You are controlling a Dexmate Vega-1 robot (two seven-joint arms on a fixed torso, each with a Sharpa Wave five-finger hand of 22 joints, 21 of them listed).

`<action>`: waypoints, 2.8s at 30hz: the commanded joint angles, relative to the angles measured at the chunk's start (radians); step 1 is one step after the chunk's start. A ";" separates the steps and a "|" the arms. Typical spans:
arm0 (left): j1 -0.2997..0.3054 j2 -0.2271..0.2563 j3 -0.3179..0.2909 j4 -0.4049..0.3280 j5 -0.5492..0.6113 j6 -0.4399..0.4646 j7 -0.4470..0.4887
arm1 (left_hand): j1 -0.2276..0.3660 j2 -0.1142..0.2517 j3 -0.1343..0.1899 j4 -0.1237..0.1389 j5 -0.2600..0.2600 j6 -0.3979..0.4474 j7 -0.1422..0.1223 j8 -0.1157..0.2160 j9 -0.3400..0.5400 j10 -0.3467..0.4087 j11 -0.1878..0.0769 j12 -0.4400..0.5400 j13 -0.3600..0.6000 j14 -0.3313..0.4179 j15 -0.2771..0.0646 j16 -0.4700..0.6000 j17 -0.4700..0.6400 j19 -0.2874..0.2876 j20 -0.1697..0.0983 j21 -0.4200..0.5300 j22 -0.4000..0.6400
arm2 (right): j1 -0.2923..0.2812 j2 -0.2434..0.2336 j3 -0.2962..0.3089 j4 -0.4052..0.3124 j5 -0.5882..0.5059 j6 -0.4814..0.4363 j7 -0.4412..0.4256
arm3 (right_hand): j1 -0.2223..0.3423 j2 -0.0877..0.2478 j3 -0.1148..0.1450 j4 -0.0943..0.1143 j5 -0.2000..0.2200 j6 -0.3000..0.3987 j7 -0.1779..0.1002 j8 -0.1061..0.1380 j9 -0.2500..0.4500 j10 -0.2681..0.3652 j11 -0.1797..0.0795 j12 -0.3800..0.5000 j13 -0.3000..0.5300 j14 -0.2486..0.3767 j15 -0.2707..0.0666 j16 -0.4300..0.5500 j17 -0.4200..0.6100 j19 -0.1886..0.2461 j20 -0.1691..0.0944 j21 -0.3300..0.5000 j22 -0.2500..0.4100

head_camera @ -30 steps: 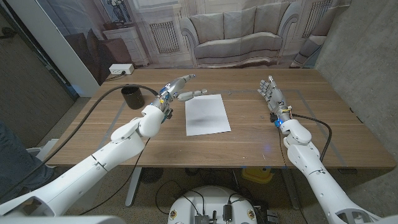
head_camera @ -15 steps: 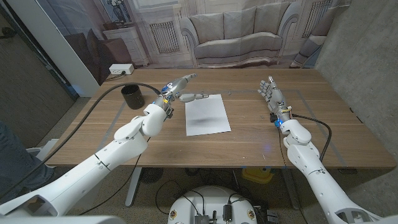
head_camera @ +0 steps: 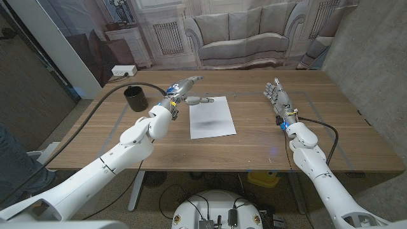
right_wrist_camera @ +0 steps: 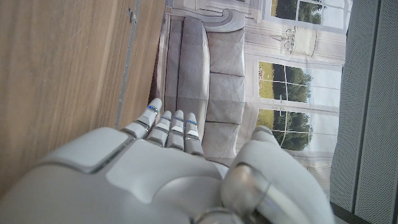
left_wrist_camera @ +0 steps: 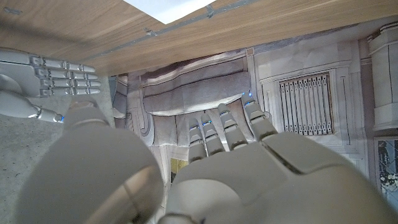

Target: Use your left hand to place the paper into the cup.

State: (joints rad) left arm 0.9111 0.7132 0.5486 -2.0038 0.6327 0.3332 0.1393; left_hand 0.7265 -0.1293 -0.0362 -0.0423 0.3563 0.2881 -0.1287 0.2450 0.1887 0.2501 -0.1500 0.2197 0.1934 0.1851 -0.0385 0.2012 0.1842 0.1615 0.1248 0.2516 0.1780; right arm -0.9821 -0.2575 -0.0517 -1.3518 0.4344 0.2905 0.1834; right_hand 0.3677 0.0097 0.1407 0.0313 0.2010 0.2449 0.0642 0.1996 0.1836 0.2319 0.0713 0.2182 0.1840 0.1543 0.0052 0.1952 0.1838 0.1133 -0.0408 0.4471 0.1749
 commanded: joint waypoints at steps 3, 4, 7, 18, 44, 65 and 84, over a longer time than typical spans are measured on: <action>0.004 -0.013 0.010 0.000 0.075 0.003 0.003 | -0.020 0.001 -0.046 0.009 0.013 0.255 -0.072 0.062 0.003 0.074 -0.014 0.020 0.008 0.044 -0.079 0.009 0.007 0.053 0.028 -0.010 0.005 | -0.009 -0.003 0.003 -0.010 0.003 -0.008 0.001 | -0.005 0.000 -0.004 0.001 -0.003 0.005 -0.004 -0.002 0.005 0.001 0.007 -0.002 0.001 0.003 0.006 -0.001 0.003 0.012 -0.027 -0.004 0.001; 0.003 -0.013 0.011 0.000 0.078 0.002 0.000 | -0.018 0.004 -0.053 0.010 0.014 0.300 -0.068 0.071 0.003 0.081 -0.014 0.020 0.009 0.046 -0.080 0.009 0.008 0.057 0.030 -0.013 0.005 | -0.010 -0.003 0.004 -0.012 0.004 -0.010 -0.002 | -0.005 0.000 -0.004 0.001 -0.003 0.005 -0.005 -0.002 0.005 0.001 0.005 -0.002 0.001 0.003 0.006 -0.001 0.003 0.011 -0.027 -0.005 0.001; 0.002 -0.014 0.012 0.000 0.085 0.001 -0.008 | -0.008 0.006 -0.060 0.007 0.017 0.362 -0.068 0.085 0.002 0.099 -0.017 0.023 0.010 0.057 -0.085 0.010 0.008 0.065 0.029 -0.016 0.006 | -0.011 -0.006 0.004 -0.015 0.002 -0.010 -0.002 | -0.005 0.000 -0.005 0.000 -0.003 0.006 -0.005 -0.002 0.005 0.001 0.007 -0.002 0.001 0.003 0.007 -0.001 0.002 0.011 -0.027 -0.006 0.001; -0.006 -0.020 0.020 -0.011 0.117 0.017 -0.050 | 0.040 0.015 -0.072 -0.009 0.023 0.411 -0.080 0.070 -0.001 0.173 -0.025 0.035 0.009 0.112 -0.099 0.021 0.006 0.102 0.029 -0.017 0.005 | -0.013 -0.008 0.004 -0.017 0.004 -0.012 -0.001 | -0.005 0.001 -0.005 0.000 -0.003 0.007 -0.004 -0.002 0.005 0.000 0.005 -0.003 0.001 0.002 0.007 -0.001 0.002 0.012 -0.026 -0.011 0.002; -0.037 -0.051 0.076 0.019 0.242 0.064 -0.120 | 0.105 0.032 -0.095 -0.027 0.030 0.263 -0.092 -0.033 0.002 0.165 -0.030 0.006 0.010 0.145 -0.102 0.012 0.008 0.215 0.038 -0.001 0.005 | -0.003 -0.004 0.003 -0.009 0.002 -0.017 -0.006 | -0.007 0.003 -0.008 -0.002 -0.004 0.007 -0.007 -0.003 0.005 0.000 0.008 -0.004 0.001 0.002 0.008 -0.002 0.002 0.015 -0.025 -0.022 0.002; -0.057 -0.083 0.119 0.036 0.347 0.101 -0.232 | 0.115 0.041 -0.104 -0.027 0.030 0.216 -0.091 -0.054 0.004 0.145 -0.031 -0.005 0.012 0.143 -0.095 0.008 0.011 0.222 0.043 -0.008 0.006 | -0.003 -0.006 0.006 -0.006 0.005 -0.016 0.000 | -0.009 0.004 -0.010 -0.003 -0.005 0.008 -0.007 -0.003 0.006 0.001 0.007 -0.004 0.001 0.001 0.008 -0.002 0.002 0.016 -0.023 -0.030 0.003; -0.052 -0.117 0.142 0.086 0.408 0.088 -0.229 | 0.119 0.045 -0.115 -0.025 0.030 0.186 -0.091 -0.059 0.005 0.122 -0.030 -0.013 0.013 0.130 -0.094 0.001 0.012 0.223 0.052 -0.015 0.006 | -0.018 -0.019 0.013 -0.040 0.006 -0.029 -0.012 | -0.010 0.004 -0.011 -0.004 -0.005 0.008 -0.006 -0.003 0.006 0.000 0.005 -0.005 0.001 0.003 0.005 -0.002 0.002 0.018 -0.024 -0.037 0.003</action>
State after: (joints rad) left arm 0.8529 0.6115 0.6819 -1.9444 1.0153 0.4388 -0.1049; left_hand 0.8455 -0.0920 -0.1426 -0.0662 0.3805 0.4790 -0.2187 0.1872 0.1885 0.3734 -0.1788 0.2058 0.2024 0.3167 -0.0415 0.2019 0.1936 0.3782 0.1715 0.2402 0.1791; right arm -0.9930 -0.2694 -0.0427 -1.3748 0.4388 0.2677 0.1780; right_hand 0.3638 0.0136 0.1324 0.0290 0.1933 0.2502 0.0589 0.2002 0.1836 0.2283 0.0749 0.2143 0.1839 0.1507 0.0088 0.1953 0.1835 0.1187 -0.0354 0.4138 0.1744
